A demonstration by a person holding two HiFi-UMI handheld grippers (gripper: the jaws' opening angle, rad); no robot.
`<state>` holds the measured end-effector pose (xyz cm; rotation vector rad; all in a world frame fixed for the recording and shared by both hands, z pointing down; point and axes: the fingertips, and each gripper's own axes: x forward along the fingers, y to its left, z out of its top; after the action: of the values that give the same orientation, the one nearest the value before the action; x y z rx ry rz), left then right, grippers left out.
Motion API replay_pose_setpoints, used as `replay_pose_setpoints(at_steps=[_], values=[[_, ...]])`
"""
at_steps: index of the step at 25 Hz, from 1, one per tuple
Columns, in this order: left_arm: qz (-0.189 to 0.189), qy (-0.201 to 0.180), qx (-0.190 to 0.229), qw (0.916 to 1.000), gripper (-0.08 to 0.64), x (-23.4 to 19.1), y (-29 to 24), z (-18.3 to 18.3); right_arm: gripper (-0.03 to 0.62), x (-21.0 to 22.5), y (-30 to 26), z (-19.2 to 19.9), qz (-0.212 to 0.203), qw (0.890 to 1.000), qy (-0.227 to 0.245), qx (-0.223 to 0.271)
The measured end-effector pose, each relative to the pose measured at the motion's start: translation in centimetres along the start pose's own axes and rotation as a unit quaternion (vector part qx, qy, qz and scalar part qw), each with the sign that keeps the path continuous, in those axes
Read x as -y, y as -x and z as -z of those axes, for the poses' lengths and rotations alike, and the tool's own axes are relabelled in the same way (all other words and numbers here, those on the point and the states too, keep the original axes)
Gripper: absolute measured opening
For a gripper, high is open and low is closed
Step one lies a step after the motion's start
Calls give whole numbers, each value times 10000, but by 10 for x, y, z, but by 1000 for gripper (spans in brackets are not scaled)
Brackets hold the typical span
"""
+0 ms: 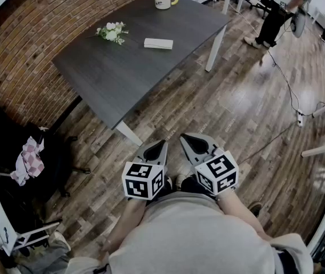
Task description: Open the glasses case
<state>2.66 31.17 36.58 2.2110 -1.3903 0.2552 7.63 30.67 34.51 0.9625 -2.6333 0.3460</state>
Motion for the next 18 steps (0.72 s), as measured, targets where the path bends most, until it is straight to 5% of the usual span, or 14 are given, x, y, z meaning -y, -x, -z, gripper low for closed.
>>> replay_pose_setpoints(at_steps=[18], values=[[167,-30,67,9998,20,-16,11,-2,5,-21,-13,2,-79,9998,-176,61]])
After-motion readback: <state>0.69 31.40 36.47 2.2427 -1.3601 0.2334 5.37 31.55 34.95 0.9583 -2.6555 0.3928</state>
